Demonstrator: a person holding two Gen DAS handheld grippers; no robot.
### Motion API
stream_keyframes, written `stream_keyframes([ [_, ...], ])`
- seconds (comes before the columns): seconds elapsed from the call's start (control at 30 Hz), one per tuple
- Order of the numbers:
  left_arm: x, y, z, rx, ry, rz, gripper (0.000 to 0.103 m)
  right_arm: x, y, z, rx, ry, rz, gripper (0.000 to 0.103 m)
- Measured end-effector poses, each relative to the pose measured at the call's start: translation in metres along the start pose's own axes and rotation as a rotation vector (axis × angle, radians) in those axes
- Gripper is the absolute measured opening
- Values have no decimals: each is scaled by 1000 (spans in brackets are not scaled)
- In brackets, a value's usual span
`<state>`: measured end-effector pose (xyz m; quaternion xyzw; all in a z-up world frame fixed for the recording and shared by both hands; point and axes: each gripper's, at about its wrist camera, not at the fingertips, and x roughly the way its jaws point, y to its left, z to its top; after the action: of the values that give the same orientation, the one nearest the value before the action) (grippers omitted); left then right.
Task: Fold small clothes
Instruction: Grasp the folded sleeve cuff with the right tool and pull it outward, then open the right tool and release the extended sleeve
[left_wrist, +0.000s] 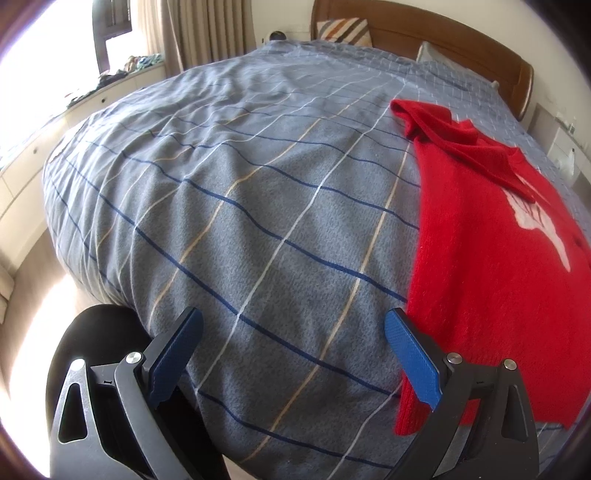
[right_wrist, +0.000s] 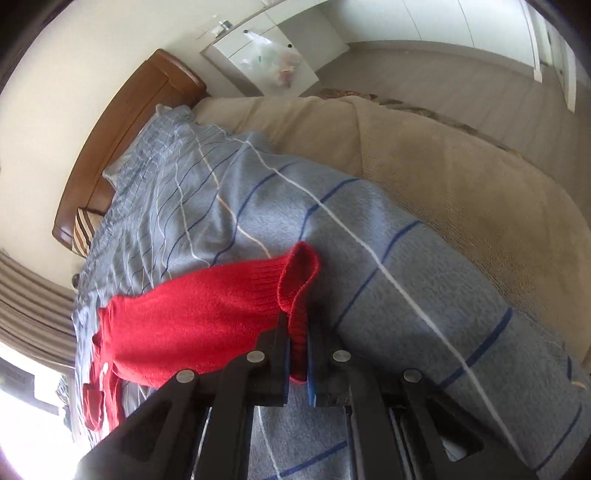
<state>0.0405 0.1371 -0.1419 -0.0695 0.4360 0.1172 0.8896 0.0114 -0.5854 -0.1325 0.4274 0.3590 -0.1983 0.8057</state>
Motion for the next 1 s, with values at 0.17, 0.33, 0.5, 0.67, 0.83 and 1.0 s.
stream_keyframes([
  [0.17, 0, -1, -1, 10, 4, 2, 99, 3, -5, 1, 14, 3, 40, 3],
  [0.33, -5, -6, -2, 47, -3, 8, 99, -8, 6, -1, -67, -13, -25, 7],
  [0.5, -12, -14, -2, 100, -7, 27, 99, -29, -1, -4, -65, -71, -126, 8],
  [0.67, -27, -19, 8, 162, 3, -36, 99, -66, 12, -23, -163, -153, -165, 28],
  [0.83, -61, -47, 57, 324, -123, -114, 99, -104, 62, -93, -374, -256, -83, 57],
  [1.0, -73, -130, 109, 670, -180, -277, 99, -89, 105, -169, -562, -232, 33, 57],
])
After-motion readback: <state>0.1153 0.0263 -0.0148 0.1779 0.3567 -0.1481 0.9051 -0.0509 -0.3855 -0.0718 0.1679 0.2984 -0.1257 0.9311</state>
